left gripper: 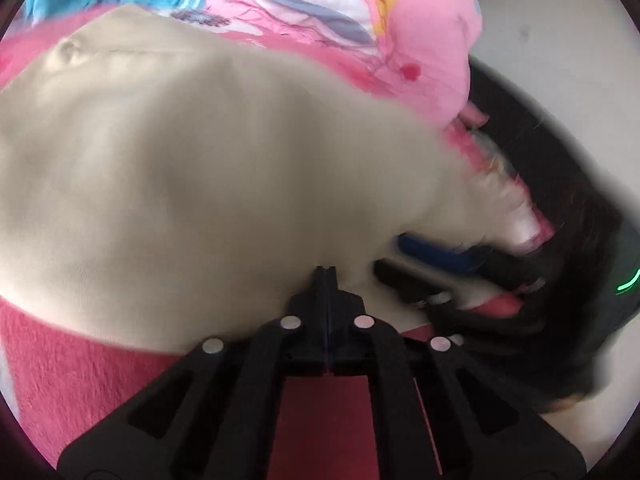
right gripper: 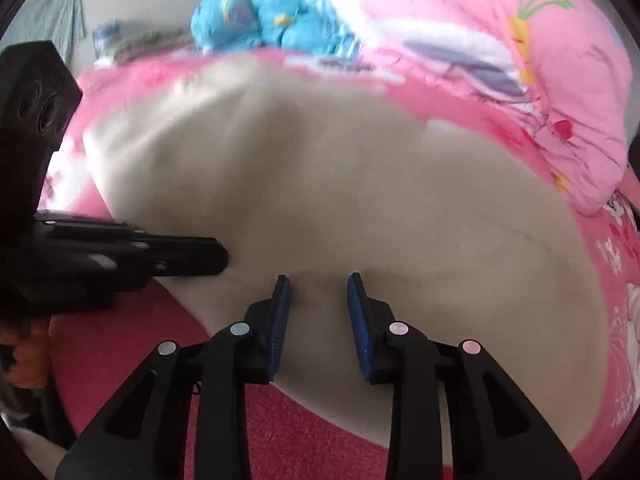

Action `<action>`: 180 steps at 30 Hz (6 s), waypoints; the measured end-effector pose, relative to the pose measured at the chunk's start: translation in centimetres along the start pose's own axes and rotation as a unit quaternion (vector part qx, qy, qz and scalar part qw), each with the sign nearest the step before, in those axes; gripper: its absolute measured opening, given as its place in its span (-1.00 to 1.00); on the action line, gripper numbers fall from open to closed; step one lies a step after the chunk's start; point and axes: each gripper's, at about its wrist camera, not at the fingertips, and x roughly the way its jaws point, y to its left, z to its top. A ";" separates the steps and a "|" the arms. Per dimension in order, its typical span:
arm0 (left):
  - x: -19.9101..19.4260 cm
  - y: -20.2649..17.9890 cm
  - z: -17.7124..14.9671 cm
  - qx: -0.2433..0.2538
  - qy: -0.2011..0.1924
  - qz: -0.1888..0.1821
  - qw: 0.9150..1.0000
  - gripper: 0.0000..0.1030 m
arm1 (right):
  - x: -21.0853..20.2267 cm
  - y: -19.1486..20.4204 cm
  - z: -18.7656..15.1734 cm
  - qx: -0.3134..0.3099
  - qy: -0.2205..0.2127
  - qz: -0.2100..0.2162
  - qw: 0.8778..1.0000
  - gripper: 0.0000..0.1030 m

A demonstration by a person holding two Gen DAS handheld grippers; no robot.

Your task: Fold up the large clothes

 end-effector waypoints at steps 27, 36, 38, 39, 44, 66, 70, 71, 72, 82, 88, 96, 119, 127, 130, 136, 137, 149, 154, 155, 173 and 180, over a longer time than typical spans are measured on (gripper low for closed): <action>6.9 0.0 10.9 0.045 0.040 0.107 0.992 -0.94 | 0.9 -7.0 8.6 0.111 -0.010 -0.024 0.994 -0.09; 4.4 2.4 12.1 -0.050 0.032 0.017 0.998 -0.97 | 3.0 -8.6 9.1 0.132 0.029 -0.028 0.990 -0.13; 3.3 0.6 12.5 -0.010 0.012 0.003 1.000 -0.97 | 1.4 -8.1 10.2 0.113 -0.003 -0.034 0.993 -0.13; 3.9 0.0 12.4 0.005 0.018 0.001 1.000 -0.97 | 2.5 -7.8 10.4 0.100 0.009 -0.039 0.994 -0.13; 9.3 0.2 9.9 0.017 0.020 0.080 0.996 -0.93 | 7.6 -7.0 8.4 0.083 0.033 -0.064 0.994 -0.10; 1.3 17.8 8.2 -0.413 -0.158 -0.031 0.896 -0.94 | 6.2 -12.9 7.5 0.164 0.011 0.036 0.986 -0.11; -0.6 19.1 8.6 -0.443 -0.161 0.003 0.882 -0.95 | 5.6 -13.0 7.3 0.146 0.011 0.028 0.989 -0.11; -1.0 19.3 8.7 -0.454 -0.147 0.004 0.879 -0.95 | 5.3 -13.1 7.0 0.144 0.010 0.028 0.989 -0.11; -1.2 19.5 8.9 -0.453 -0.140 0.007 0.880 -0.95 | 5.0 -13.4 6.7 0.139 0.009 0.031 0.990 -0.11; -1.8 10.2 13.1 -0.230 -0.146 -0.005 0.962 -0.93 | -1.0 -8.8 10.1 0.101 -0.042 0.042 0.993 -0.13; 5.3 10.0 8.9 -0.387 -0.070 -0.161 0.905 -0.93 | 4.5 -4.7 9.6 0.067 0.014 0.037 0.997 -0.04; 2.2 17.3 8.2 -0.428 -0.118 -0.123 0.888 -0.96 | 2.9 -16.3 3.6 0.257 -0.012 0.103 0.961 -1.00; -0.7 19.3 10.2 -0.350 -0.131 0.002 0.928 -0.95 | 1.9 -18.1 4.2 0.228 0.007 -0.122 0.966 -0.31; -5.2 1.6 6.3 0.269 0.016 0.256 0.928 0.17 | -5.7 -10.9 -1.0 0.048 -0.023 -0.112 0.992 0.06; -7.6 1.8 5.9 0.237 0.024 0.231 0.943 0.33 | -7.1 -12.7 -2.7 0.097 -0.010 -0.127 0.987 0.25; -9.4 12.5 10.6 -0.006 -0.006 0.084 0.996 0.51 | -4.8 -24.5 -5.7 0.315 0.020 -0.017 0.949 0.48; -8.8 14.8 11.5 -0.036 -0.002 0.060 0.998 0.51 | -4.1 -25.9 -6.1 0.332 0.014 0.017 0.943 0.53; -0.3 24.9 16.4 -0.128 0.079 -0.146 0.978 0.26 | 3.7 -29.9 -2.2 0.375 0.002 0.241 0.895 -0.24; 1.0 23.4 16.3 -0.118 0.077 -0.167 0.976 -0.71 | 2.8 -27.8 -0.2 0.354 0.013 0.209 0.912 -0.67; 0.4 22.3 16.4 -0.082 0.058 -0.148 0.984 -0.72 | 2.1 -27.7 0.0 0.357 0.005 0.207 0.911 -0.69; 7.2 28.4 24.8 -0.167 -0.005 -0.026 0.986 -0.52 | 10.9 -31.3 13.6 0.289 0.051 0.031 0.955 -0.42; 0.6 22.3 25.2 -0.025 -0.017 0.220 0.975 0.08 | 6.8 -33.6 11.1 0.314 0.045 -0.042 0.947 -0.18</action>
